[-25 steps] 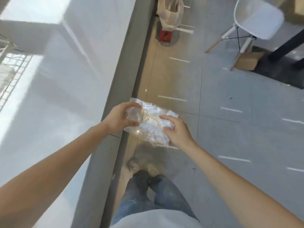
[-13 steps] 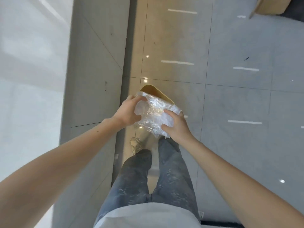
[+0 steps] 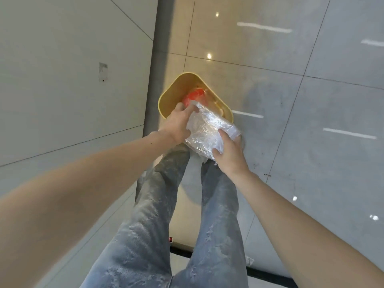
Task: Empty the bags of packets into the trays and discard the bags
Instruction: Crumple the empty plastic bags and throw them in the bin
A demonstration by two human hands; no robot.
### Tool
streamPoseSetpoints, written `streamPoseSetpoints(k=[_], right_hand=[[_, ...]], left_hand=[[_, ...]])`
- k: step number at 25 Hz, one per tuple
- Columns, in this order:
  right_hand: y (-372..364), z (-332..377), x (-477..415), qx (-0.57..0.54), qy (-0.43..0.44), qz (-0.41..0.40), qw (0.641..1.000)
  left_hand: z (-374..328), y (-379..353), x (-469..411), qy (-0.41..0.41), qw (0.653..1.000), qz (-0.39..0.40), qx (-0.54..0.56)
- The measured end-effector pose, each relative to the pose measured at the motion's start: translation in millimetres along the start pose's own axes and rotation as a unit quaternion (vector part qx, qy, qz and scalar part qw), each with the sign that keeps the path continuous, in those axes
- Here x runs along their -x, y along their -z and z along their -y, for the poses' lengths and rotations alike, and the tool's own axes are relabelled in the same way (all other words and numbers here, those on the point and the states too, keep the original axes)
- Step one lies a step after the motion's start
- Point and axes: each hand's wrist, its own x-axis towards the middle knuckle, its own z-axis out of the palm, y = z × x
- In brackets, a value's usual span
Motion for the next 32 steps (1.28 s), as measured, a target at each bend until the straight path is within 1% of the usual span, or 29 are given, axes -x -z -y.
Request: streamPoseSetpoints(k=[6,9,13,17,19,23,26,29,32], right_hand=[[-32.9,-11.1,-68.3,0.014,-0.020,-0.003,1.000],[-52.0,-5.5,-94.4,0.018,-0.047,0.003,0.999],[-66.4,4.9,-119.3,-0.030,-0.090,-0.024,0.995],[-72.7,6.1,-136.6,-0.032,-0.112,-0.031,0.993],[-72.8,5.0,-142.5,-0.038,-0.127,-0.025,0.991],[-69.8,5.7,-143.7,-0.039,-0.147,-0.024,0.988],[-65.0,7.5,-142.3,-0.040,-0.156,-0.021,0.987],[-55.5,13.1,-137.1,-0.032,-0.141,-0.010,0.989],[-44.2,22.8,-126.6,-0.001,-0.117,-0.010,0.993]], left_hand=[[41.9,-31.3,-63.9,-0.016,1.000,-0.002,-0.026],[64.5,-39.3,-85.6,-0.012,1.000,-0.008,-0.024],[86.2,-47.0,-109.9,-0.052,0.998,-0.022,-0.035],[92.7,-54.5,-130.8,-0.080,0.995,-0.041,-0.042],[90.9,-54.5,-136.1,-0.078,0.995,-0.048,-0.033],[88.8,-53.8,-134.8,-0.098,0.993,-0.001,-0.063],[88.0,-51.7,-129.9,-0.100,0.993,0.008,-0.062],[86.5,-50.2,-121.6,-0.102,0.992,0.011,-0.067],[82.7,-45.9,-109.6,-0.108,0.993,-0.001,-0.050]])
